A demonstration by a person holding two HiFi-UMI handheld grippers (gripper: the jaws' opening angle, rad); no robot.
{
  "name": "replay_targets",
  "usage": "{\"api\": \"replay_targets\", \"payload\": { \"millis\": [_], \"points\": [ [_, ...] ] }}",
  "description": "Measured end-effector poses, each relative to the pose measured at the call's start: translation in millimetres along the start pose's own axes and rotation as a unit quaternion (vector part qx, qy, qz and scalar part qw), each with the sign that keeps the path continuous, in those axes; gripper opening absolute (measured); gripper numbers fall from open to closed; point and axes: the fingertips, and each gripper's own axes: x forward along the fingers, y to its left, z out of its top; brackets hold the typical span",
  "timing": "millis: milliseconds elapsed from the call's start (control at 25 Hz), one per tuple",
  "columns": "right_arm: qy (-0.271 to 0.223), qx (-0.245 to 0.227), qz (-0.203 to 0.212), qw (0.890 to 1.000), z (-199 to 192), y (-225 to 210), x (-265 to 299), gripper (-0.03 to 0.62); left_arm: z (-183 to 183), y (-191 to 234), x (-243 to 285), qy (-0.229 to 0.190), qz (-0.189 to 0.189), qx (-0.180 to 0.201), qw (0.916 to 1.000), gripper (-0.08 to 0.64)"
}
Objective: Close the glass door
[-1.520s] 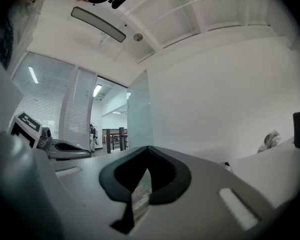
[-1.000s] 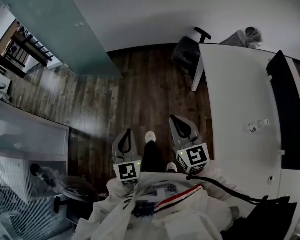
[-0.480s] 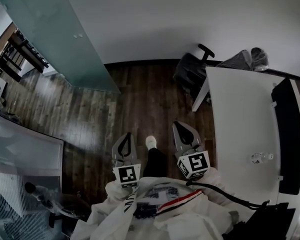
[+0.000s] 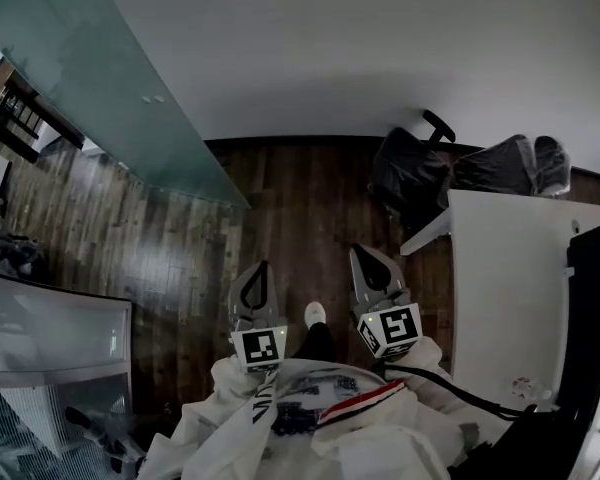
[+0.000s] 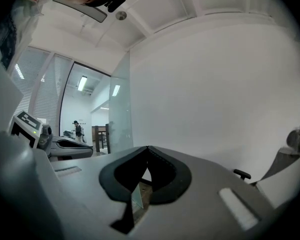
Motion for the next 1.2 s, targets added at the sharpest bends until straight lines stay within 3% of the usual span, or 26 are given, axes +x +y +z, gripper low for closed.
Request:
{"api": "replay_targets", "payload": {
  "millis": [400,680,840,1000,1200],
  "points": [
    [0.022,0.006,0.032,0.999,-13,-3,134,0.005,-24,76,87,0.025,0.017,-0.004,0.9995,0.002],
    [0.030,-0.015,0.036,0.999,-6,-14,175,0.005,-39,98,128,0.026,0.014,-0.011,0.9995,0.002],
    [0.045,-0.009,0.018,0.999,-15,-55,193,0.005,-35,93,170,0.025,0.009,-0.015,0.9995,0.002],
    [0.045,-0.009,0.025,0.999,-19,-97,234,0.005,-30,90,221,0.030,0.019,-0.016,0.9992,0.002],
    [0.039,-0.012,0.064,0.997,-6,-146,302,0.005,-9,109,290,0.045,0.075,-0.006,0.9961,0.002]
  ]
}}
